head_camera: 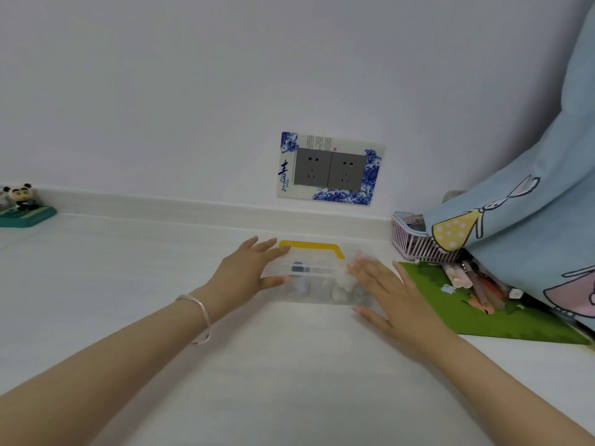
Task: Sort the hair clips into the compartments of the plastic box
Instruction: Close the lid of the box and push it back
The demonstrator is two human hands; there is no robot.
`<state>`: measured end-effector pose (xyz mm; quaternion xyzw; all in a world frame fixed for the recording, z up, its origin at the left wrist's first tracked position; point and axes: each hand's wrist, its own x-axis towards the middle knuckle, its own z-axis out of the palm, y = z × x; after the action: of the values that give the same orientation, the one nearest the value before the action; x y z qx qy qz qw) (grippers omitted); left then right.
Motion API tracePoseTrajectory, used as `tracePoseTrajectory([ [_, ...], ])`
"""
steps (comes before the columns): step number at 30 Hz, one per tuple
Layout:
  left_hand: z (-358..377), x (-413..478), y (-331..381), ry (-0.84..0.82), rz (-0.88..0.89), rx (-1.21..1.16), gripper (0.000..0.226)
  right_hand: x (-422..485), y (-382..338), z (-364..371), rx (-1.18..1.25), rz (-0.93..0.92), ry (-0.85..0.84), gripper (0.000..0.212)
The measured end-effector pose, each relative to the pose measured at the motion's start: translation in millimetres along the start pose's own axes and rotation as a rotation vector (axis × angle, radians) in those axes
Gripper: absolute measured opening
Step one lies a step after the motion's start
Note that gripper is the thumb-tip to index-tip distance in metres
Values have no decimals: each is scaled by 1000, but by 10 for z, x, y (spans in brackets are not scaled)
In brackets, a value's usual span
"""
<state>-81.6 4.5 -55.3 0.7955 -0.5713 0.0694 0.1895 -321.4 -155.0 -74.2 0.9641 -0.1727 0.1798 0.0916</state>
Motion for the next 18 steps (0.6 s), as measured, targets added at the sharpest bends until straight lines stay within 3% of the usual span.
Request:
tracePoseTrajectory([
  [5, 322, 806, 235, -29, 31, 62, 63, 240, 566, 183, -86, 200, -35, 71],
  [10, 581, 1419, 310, -41, 71, 112, 63, 484, 999, 357, -90, 270, -24, 93],
  [18, 757, 1960, 303, -22, 113, 132, 64, 766, 1393, 540, -100, 282, -11, 85],
])
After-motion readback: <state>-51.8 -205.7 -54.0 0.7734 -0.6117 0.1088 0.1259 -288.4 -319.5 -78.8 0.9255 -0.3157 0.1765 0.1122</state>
